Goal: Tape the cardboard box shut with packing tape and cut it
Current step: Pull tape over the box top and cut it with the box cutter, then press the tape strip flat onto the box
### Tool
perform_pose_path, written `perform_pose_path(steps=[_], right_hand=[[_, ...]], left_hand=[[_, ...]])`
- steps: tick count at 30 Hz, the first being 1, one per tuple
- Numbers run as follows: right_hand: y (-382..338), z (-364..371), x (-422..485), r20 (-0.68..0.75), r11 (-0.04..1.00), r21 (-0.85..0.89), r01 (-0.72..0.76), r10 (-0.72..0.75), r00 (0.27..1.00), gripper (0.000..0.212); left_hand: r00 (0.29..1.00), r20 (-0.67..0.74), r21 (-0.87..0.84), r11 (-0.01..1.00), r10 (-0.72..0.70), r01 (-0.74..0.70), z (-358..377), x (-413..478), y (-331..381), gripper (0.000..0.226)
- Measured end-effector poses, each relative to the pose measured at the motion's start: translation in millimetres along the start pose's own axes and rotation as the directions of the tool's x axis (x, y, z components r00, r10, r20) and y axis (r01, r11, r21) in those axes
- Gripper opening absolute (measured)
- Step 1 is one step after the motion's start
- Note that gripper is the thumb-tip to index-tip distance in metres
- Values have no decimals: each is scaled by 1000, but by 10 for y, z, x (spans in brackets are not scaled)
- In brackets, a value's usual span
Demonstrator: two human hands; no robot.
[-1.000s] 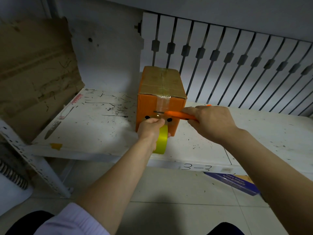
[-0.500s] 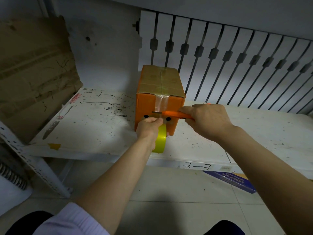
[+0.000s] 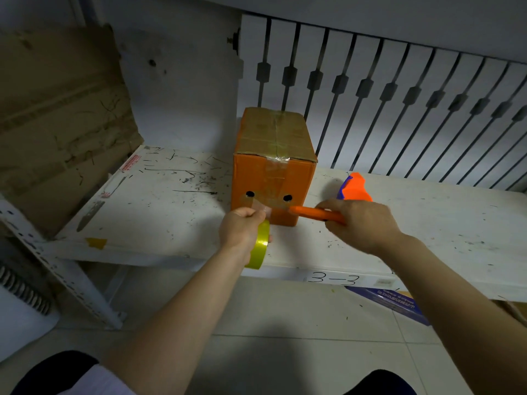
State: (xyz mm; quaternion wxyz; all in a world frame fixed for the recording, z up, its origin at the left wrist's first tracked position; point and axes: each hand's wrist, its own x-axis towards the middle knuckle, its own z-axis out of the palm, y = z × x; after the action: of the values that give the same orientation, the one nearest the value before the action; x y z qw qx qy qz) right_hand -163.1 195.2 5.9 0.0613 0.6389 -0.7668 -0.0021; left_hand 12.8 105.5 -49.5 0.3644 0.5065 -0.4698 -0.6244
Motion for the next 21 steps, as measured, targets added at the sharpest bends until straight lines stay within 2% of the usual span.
perform_pose_path(steps=[4, 8, 11, 14, 15, 17, 18, 19, 20, 21], right_hand=[[-123, 511, 4, 116, 984, 166, -66, 47, 992, 37], [-310, 877, 114, 155, 980, 183, -80, 52, 987, 41], [-426, 1024, 209, 205, 987, 142, -74, 44, 978, 42], [-493, 1073, 245, 256, 974, 182, -136, 87, 963, 42], [-526, 1067, 258, 261, 978, 151, -144, 101, 960, 43], [-636, 1005, 295, 187, 977, 158, -141, 111, 976, 42], [-720, 934, 310, 148, 944, 293, -154, 115, 982, 38], [-816, 837, 321, 137, 833, 525, -175, 120, 983, 32], [-928, 735, 327, 171, 629, 750, -205, 115, 978, 26], [-1025, 652, 332, 229, 408, 879, -246, 91, 969, 22]], left_hand=[[994, -58, 192, 978, 93, -81, -173, 24, -59, 10], [984, -99, 325, 939, 148, -109, -387, 49, -110, 19], [990, -115, 250, 967, 80, -49, -508, 35, -74, 16], [999, -33, 164, 986, -11, 16, -599, -10, -3, 4], [999, -3, 159, 987, -34, 34, -619, -32, 20, 6], [997, 49, 172, 984, -53, 44, -639, -70, 38, 4], [996, 58, 170, 984, -63, 53, -638, -82, 32, 4], [995, 66, 157, 985, -77, 66, -634, -88, 16, 8], [993, 64, 143, 986, -97, 87, -627, -94, -3, 10], [991, 70, 126, 987, -111, 101, -623, -101, -29, 10]])
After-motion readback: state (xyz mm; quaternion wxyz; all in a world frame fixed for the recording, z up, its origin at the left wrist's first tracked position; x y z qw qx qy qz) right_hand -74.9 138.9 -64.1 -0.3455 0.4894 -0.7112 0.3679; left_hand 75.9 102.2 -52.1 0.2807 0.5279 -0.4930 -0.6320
